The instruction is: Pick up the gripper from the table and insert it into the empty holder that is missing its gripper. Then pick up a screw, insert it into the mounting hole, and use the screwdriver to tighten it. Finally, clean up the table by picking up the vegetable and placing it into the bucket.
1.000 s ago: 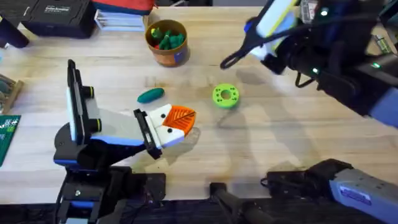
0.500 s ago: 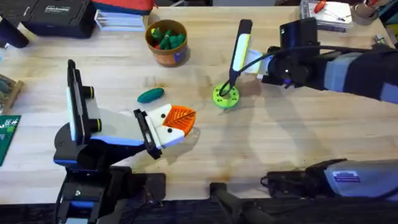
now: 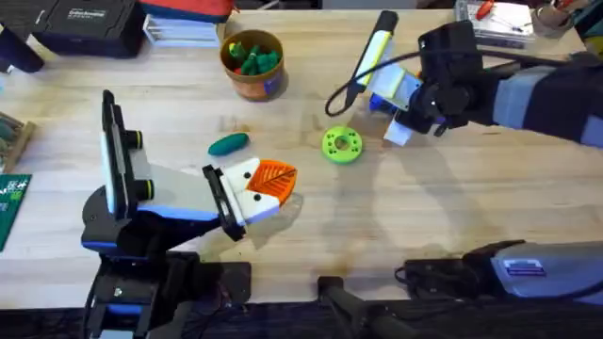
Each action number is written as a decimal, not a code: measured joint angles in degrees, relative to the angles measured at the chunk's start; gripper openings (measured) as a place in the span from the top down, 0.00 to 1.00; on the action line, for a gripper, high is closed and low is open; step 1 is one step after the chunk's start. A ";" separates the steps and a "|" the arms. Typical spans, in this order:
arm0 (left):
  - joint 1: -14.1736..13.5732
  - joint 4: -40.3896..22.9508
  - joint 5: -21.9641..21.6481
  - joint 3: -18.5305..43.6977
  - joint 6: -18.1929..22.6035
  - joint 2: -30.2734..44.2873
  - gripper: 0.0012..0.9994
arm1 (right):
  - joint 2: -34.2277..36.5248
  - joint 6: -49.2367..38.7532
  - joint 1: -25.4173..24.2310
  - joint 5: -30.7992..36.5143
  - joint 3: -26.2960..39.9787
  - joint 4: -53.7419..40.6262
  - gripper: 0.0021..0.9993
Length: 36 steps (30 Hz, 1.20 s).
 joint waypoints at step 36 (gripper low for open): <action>0.00 -29.63 -32.55 33.45 1.06 18.94 0.01 | -18.48 31.48 0.44 -26.43 13.52 -11.60 0.01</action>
